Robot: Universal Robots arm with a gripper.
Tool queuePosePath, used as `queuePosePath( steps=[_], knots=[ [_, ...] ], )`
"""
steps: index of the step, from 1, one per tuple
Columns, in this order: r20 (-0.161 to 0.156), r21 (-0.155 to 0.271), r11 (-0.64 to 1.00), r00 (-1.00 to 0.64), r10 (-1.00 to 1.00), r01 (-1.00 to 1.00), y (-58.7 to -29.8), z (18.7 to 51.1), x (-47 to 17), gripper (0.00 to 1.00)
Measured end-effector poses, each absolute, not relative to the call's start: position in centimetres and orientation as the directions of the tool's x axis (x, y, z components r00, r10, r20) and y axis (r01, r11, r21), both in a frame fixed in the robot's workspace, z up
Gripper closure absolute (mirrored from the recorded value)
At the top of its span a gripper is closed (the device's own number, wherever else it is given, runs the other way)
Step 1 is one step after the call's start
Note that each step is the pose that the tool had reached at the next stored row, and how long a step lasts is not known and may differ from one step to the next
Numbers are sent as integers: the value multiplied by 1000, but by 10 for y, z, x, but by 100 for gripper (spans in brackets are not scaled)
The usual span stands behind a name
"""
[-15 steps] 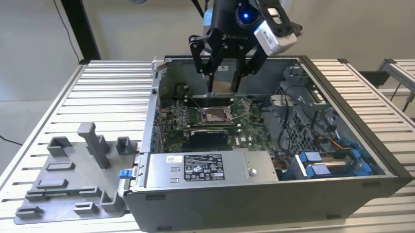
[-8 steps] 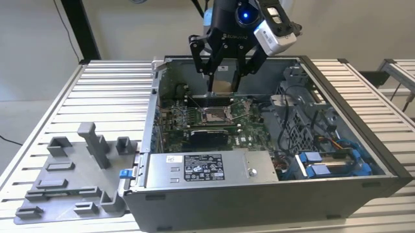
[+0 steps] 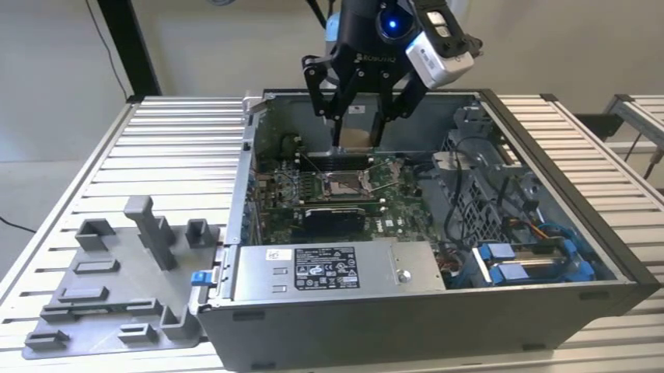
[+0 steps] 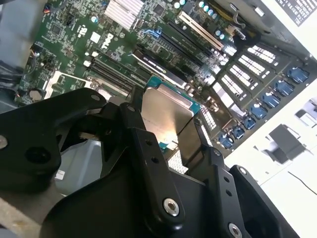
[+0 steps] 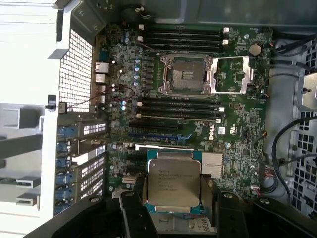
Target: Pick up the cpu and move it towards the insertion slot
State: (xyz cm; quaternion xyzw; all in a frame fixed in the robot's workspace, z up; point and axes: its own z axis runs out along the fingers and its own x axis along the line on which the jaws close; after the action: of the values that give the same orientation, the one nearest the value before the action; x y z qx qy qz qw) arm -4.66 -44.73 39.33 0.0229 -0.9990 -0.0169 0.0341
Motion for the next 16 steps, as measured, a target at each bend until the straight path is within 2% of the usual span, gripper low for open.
queuePosePath(
  steps=[16],
  knots=[
    [67,35,998,-997,-47,-45,-430,393,-46,100]
  ],
)
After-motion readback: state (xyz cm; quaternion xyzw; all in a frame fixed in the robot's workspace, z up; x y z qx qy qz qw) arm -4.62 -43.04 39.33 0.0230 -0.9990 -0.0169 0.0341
